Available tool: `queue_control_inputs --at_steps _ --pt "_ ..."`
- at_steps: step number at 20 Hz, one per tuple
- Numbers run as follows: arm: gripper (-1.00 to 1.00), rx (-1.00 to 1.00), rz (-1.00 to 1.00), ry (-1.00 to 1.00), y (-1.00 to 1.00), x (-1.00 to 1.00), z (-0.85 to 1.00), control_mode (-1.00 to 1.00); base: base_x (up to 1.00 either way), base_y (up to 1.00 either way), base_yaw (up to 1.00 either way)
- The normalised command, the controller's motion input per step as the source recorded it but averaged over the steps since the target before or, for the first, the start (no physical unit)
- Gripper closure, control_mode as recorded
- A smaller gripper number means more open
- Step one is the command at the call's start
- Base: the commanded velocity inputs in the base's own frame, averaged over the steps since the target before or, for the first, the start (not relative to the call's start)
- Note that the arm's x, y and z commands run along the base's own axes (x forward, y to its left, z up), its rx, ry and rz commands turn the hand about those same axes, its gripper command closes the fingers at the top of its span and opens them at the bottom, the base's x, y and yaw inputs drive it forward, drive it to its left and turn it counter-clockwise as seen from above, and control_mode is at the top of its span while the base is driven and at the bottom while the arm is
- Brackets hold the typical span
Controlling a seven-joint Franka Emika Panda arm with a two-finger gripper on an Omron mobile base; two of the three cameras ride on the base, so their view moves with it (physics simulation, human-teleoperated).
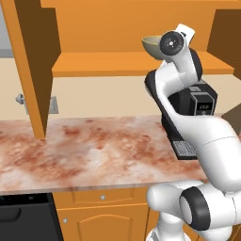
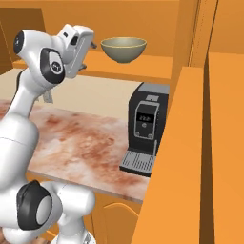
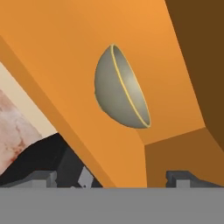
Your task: Move the bowls from the cabinet to the plates on the dining table.
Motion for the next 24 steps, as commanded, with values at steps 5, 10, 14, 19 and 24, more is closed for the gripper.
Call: queue_control_inputs --at_steps 5,10,14,19,24 --pt "-1.00 0.00 0.00 0.00 -0.02 0.26 0.00 -1.00 0.00 0.00 0.00" --pt "-1.00 0.00 0.00 0.00 -0.02 0.26 0.00 -1.00 0.00 0.00 0.00" --pt "-1.00 0.00 0.00 0.03 -0.05 0.26 0.00 -1.00 0.00 0.00 0.00" --pt "-1.00 0.00 0.00 0.05 -0.06 0.26 0.00 -1.00 0.00 0.00 0.00" --pt "-1.00 0.00 0.00 0.03 -0.06 0.27 0.00 -1.00 0.00 0.00 0.00"
